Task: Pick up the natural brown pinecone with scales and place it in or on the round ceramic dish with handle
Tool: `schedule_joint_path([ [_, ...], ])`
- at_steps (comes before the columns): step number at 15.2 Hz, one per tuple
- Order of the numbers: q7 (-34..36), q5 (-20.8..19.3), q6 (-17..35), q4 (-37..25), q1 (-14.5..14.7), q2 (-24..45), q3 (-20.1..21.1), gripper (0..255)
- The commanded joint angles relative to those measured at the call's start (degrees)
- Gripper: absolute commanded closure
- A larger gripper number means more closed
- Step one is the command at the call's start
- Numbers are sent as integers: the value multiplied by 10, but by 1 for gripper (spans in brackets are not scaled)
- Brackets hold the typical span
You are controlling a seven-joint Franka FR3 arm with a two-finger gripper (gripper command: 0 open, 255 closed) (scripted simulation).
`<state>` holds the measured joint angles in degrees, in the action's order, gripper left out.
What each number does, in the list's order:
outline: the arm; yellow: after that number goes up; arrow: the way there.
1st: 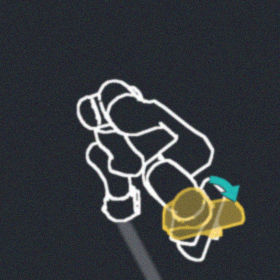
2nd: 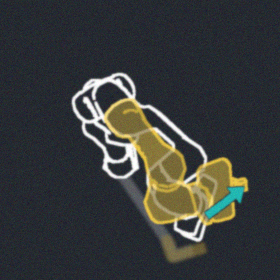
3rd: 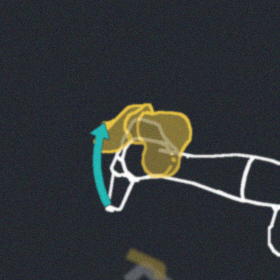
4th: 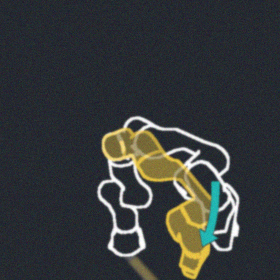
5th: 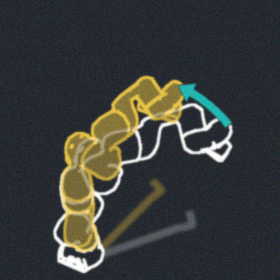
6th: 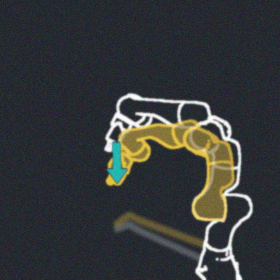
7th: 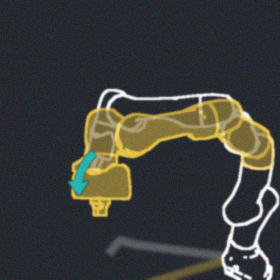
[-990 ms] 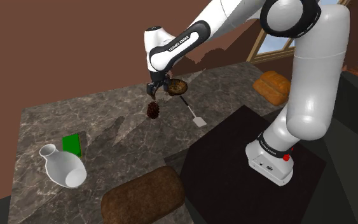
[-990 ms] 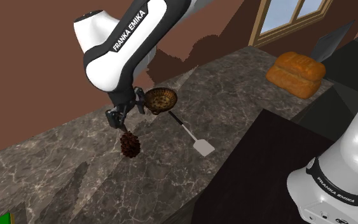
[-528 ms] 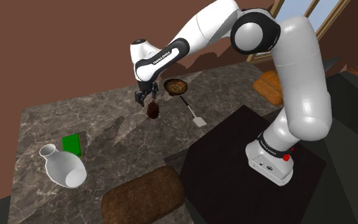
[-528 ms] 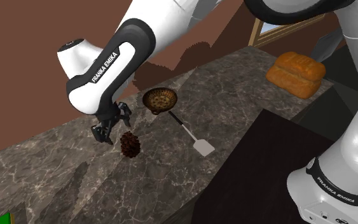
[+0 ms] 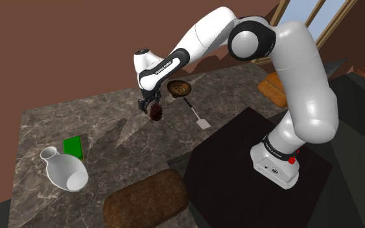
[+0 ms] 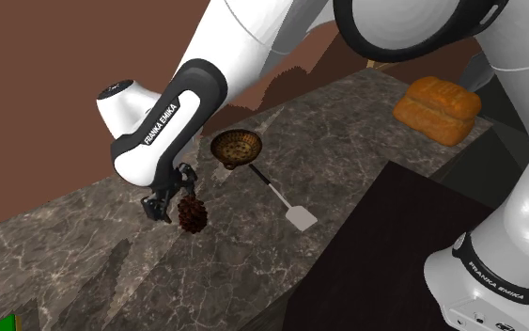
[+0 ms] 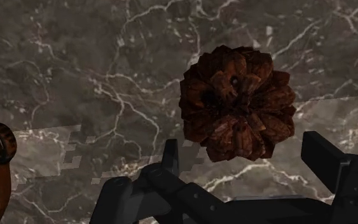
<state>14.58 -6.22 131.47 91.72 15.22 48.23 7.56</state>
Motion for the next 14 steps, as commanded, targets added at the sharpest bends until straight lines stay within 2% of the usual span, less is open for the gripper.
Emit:
schedule_joint_path([
  [1, 1, -1, 3, -2, 1, 5, 0, 0],
  [7, 1, -1, 3, -2, 1, 5, 0, 0],
  [8, 1, -1, 3, -2, 1, 5, 0, 255],
  [14, 1, -1, 3, -2, 1, 5, 0, 255],
])
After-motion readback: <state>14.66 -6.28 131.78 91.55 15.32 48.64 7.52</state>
